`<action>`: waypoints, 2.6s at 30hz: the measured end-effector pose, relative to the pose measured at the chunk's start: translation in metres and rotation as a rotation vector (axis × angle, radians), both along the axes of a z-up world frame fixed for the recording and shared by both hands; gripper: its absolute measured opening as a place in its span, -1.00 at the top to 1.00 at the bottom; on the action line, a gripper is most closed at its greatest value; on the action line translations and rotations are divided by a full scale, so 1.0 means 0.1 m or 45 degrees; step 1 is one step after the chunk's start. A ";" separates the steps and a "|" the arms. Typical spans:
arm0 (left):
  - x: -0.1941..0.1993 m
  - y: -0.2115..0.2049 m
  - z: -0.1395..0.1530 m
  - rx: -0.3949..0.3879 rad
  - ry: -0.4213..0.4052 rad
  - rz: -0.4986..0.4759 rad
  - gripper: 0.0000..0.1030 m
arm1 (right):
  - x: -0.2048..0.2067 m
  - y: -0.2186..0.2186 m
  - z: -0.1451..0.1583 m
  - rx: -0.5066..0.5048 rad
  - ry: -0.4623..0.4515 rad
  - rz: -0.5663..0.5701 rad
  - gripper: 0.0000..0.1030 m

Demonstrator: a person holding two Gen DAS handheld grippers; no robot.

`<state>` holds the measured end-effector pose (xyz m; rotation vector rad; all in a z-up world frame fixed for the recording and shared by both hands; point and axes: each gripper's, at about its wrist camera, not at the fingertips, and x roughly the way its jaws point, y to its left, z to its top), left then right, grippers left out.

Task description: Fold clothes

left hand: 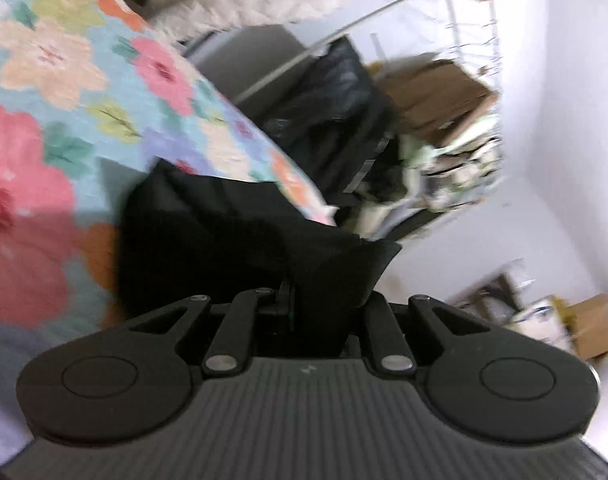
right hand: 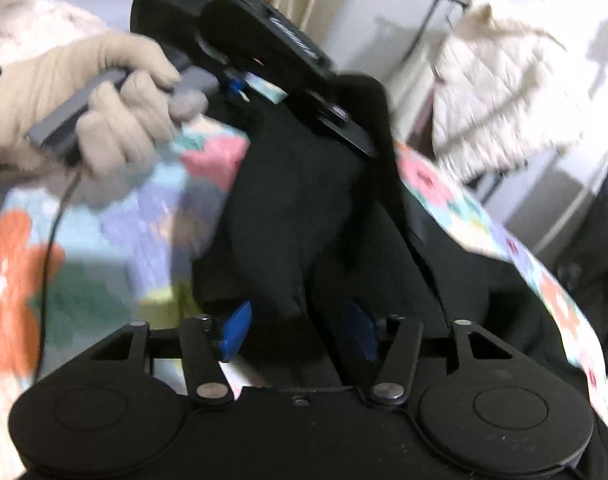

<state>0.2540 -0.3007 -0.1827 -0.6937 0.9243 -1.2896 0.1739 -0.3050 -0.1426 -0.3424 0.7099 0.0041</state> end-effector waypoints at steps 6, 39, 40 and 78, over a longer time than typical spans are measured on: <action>-0.19 0.04 0.12 -0.222 0.107 -0.119 0.77 | 0.43 -0.17 0.33 0.185 -0.058 -0.053 -0.40; 0.08 -0.30 -0.54 0.433 0.135 0.255 -0.78 | -0.58 -1.89 0.59 0.611 -0.446 -0.593 0.92; 0.12 -0.34 -0.57 0.398 0.156 0.284 -0.79 | -0.60 -1.90 0.52 0.673 -0.447 -0.572 0.92; 0.03 -0.95 0.34 0.725 -0.949 0.136 -0.17 | 0.25 -1.13 0.34 0.845 0.123 -0.031 -0.10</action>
